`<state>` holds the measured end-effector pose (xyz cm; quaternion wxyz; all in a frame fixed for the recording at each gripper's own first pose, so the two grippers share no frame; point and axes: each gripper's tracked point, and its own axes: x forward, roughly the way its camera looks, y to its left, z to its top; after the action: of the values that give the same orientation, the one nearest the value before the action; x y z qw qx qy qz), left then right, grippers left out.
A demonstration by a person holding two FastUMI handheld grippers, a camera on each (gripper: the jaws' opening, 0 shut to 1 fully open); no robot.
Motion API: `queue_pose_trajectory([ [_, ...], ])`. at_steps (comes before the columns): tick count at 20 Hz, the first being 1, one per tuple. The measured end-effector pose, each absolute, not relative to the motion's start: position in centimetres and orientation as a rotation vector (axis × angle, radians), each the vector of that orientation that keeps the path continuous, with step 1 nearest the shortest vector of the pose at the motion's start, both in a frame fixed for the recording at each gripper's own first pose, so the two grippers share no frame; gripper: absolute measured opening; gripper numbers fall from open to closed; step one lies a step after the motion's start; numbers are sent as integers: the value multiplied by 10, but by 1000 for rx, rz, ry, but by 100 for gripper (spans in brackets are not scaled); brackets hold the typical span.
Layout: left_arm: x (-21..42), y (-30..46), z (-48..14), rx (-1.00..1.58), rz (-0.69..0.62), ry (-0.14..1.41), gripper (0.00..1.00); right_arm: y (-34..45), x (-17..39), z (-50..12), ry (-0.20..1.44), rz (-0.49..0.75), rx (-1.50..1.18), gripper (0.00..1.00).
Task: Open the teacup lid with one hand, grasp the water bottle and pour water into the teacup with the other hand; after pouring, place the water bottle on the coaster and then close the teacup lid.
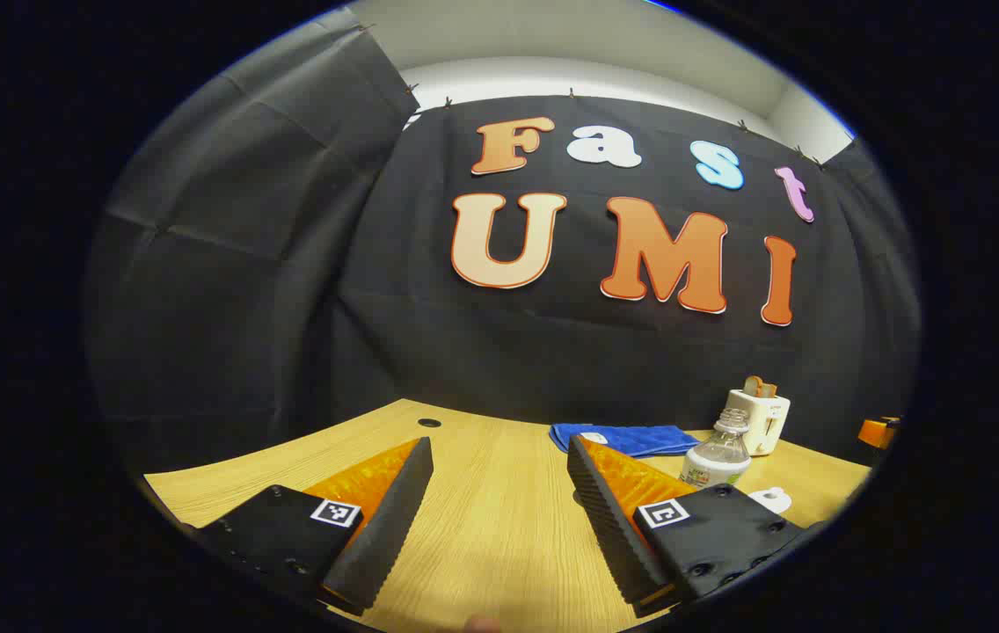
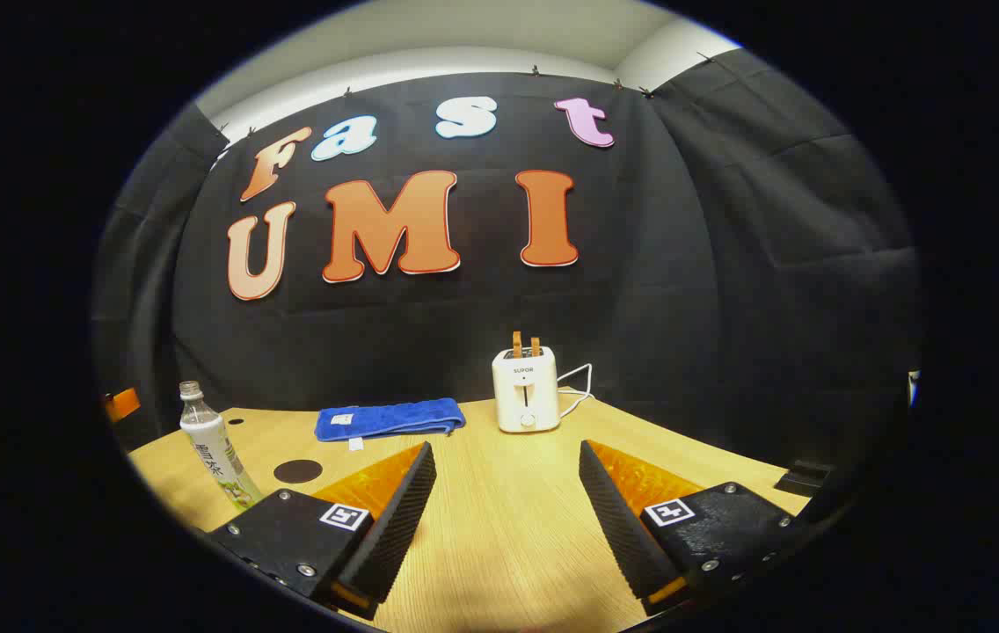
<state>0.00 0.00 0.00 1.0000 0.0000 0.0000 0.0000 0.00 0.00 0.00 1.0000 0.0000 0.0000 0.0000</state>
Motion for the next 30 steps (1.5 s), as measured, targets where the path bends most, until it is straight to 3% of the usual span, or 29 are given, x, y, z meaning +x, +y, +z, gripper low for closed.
queue_pose_trajectory([
  [12, -17, 5, -26, 7, 6, 62, 99, 9, -19, -14, 28, -7, -78, 98],
  [22, -28, -22, -4, 68, -24, 26, 99, 28, -11, -11, 50, 71, -24, 98],
  [30, -29, -44, -29, 83, -84, 74, 99, 105, 6, -47, 149, 227, -110, 98],
])
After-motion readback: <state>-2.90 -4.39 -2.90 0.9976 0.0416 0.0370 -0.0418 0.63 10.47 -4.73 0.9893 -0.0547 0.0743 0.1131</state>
